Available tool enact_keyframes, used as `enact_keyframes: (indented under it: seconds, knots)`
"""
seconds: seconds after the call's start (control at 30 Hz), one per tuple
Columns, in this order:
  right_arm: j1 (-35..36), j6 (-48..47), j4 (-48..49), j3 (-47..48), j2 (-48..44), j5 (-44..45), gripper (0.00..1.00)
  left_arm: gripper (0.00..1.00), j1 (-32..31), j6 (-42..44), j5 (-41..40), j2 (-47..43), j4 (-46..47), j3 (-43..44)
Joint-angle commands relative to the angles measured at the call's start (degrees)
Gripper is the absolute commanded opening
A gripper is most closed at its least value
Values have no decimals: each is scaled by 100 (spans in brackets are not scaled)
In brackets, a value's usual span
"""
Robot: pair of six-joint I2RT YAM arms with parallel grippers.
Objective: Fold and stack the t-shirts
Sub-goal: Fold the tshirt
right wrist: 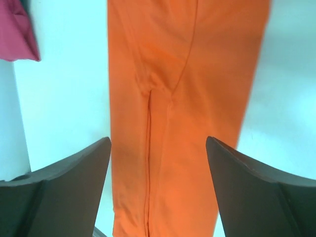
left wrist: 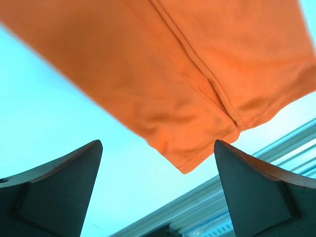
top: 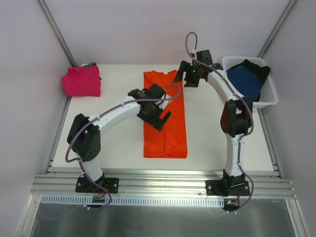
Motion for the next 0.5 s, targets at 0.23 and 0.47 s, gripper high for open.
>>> enact_keyframes:
  seconds: [0.23, 0.47]
  knots:
    - [-24, 59, -378, -3989, -3372, -69, 80, 82, 2191, -832, 1149, -1041, -210, 29]
    - [381, -11, -633, -5820, -5086, 195, 81, 76, 2182, -1106, 2275, -1655, -122, -1490]
